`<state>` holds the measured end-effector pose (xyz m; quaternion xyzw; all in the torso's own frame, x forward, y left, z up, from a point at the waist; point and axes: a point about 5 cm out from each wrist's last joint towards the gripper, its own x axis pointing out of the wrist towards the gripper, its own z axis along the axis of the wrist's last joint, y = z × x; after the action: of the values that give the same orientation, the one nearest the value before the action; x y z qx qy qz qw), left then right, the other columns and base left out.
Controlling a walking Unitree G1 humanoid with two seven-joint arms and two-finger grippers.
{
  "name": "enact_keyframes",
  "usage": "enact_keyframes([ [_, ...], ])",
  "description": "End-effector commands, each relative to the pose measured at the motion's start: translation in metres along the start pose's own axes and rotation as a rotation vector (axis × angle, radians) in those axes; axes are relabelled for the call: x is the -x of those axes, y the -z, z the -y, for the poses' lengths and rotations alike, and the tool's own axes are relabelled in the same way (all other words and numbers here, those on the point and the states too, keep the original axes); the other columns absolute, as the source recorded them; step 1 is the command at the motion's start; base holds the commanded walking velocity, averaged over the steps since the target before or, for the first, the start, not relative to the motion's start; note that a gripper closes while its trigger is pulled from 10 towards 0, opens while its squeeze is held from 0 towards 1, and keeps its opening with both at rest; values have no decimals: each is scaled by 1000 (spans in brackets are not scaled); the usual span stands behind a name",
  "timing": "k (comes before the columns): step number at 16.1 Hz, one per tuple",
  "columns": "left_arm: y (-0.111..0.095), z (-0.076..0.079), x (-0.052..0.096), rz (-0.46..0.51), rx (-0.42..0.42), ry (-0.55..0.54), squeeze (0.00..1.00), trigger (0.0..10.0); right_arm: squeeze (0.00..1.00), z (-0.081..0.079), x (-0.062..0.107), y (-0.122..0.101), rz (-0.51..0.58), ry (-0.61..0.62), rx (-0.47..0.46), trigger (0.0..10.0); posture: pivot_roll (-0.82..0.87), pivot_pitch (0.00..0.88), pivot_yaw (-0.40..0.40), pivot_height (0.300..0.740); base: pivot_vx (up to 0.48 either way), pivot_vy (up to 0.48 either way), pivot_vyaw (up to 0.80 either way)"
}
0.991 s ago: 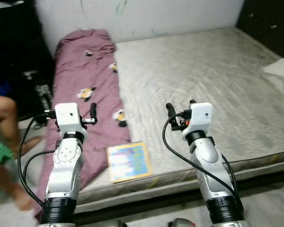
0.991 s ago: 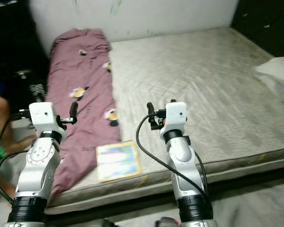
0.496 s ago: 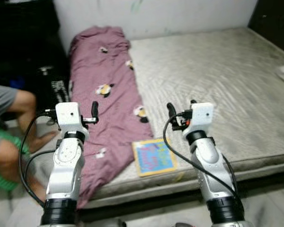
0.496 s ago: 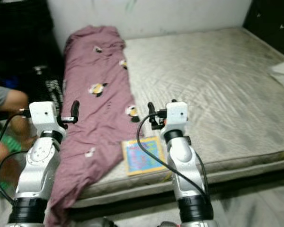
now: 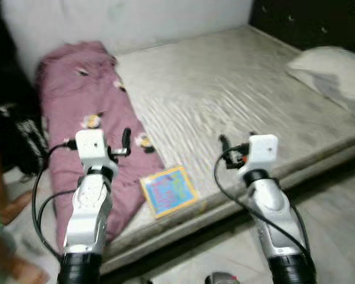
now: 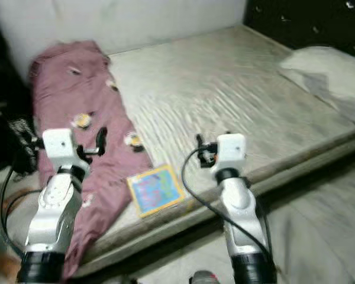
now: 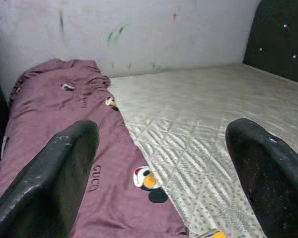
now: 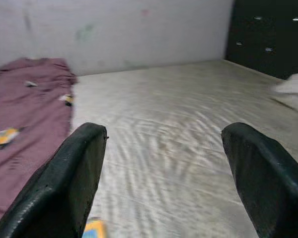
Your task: Clean up the room
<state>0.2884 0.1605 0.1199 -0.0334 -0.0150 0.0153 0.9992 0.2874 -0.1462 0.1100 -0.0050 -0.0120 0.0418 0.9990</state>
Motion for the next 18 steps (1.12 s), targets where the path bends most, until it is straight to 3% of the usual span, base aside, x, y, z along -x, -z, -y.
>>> enact_keyframes([
  [1,-2,-8,3,7,-17,-30,0,10000,0,-5,-1,-7,24,-13,-7,10000,-95,0,87,740,0,0,0],
  [8,-5,-15,11,41,-43,-31,0,10000,0,-2,11,-6,16,18,-40,10000,-91,12,92,740,0,0,0],
  [18,-5,-12,16,23,-21,-22,0,10000,0,-1,15,-5,-12,36,-34,10000,-83,30,85,740,219,0,0],
])
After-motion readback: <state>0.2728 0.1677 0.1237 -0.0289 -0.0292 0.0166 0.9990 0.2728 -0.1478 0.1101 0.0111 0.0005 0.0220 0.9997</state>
